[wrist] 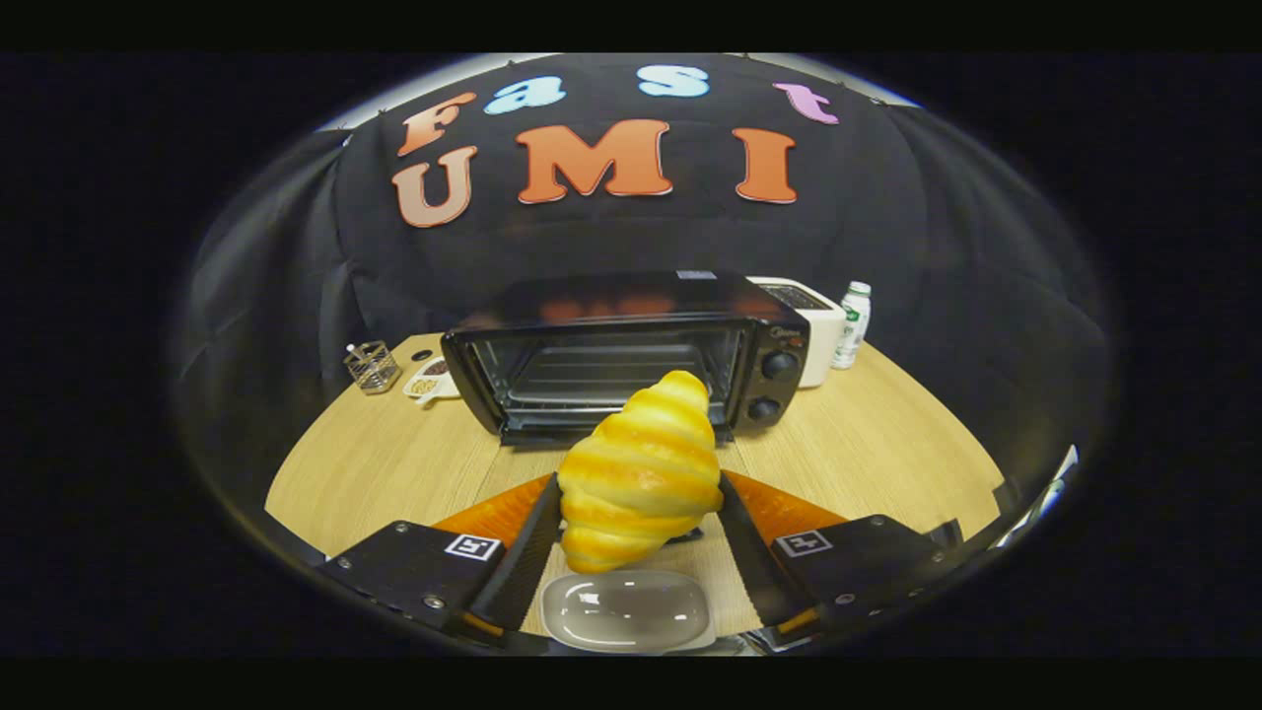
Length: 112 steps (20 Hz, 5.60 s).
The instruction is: Open the toaster oven, put the food inside, and close the toaster oven door.
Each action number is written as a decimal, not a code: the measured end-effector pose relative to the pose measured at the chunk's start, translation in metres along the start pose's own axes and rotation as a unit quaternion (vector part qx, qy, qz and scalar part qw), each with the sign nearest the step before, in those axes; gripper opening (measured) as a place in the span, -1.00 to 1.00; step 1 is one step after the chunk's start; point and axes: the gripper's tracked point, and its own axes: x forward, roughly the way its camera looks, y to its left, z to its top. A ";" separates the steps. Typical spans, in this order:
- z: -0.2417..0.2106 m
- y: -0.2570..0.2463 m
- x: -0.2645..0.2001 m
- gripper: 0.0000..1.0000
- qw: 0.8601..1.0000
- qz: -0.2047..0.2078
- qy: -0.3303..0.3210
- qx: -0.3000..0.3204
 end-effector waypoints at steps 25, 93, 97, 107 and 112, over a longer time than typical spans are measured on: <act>0.029 0.034 0.162 0.72 0.990 0.053 -0.028 0.124; 0.013 0.027 0.057 0.98 0.998 0.041 -0.022 0.033; 0.032 0.025 0.068 0.98 0.998 0.032 -0.038 0.027; 0.076 0.003 0.054 0.98 0.997 0.005 -0.077 0.023; 0.129 -0.028 0.005 0.98 0.993 0.011 -0.112 0.018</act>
